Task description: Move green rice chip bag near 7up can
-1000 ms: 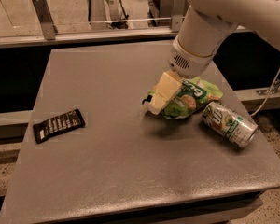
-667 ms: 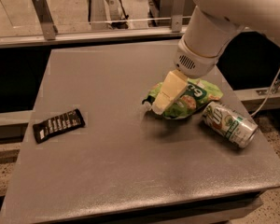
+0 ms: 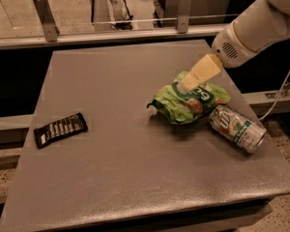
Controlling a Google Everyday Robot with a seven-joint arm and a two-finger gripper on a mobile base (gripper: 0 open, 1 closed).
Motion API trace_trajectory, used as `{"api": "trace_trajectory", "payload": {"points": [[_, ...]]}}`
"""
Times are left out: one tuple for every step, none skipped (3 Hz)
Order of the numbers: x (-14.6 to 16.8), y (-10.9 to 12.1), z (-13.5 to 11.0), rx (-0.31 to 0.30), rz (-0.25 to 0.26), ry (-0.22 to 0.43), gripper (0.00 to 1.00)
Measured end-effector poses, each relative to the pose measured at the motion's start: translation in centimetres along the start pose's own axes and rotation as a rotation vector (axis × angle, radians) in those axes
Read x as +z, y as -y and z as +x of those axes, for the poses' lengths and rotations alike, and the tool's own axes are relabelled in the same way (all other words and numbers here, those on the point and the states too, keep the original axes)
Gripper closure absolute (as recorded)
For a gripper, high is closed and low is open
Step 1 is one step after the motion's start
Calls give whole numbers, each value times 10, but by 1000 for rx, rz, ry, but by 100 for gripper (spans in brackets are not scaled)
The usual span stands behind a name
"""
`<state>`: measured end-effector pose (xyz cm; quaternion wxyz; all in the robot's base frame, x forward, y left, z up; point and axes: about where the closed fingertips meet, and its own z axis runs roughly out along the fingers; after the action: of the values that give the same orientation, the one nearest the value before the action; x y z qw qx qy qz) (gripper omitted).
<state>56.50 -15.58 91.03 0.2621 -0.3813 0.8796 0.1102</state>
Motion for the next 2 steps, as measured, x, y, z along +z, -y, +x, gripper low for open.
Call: {"api": "trace_trajectory", "payload": {"points": [[6, 37, -8, -22, -120, 155, 0], [18, 53, -29, -212, -285, 290, 0]]}}
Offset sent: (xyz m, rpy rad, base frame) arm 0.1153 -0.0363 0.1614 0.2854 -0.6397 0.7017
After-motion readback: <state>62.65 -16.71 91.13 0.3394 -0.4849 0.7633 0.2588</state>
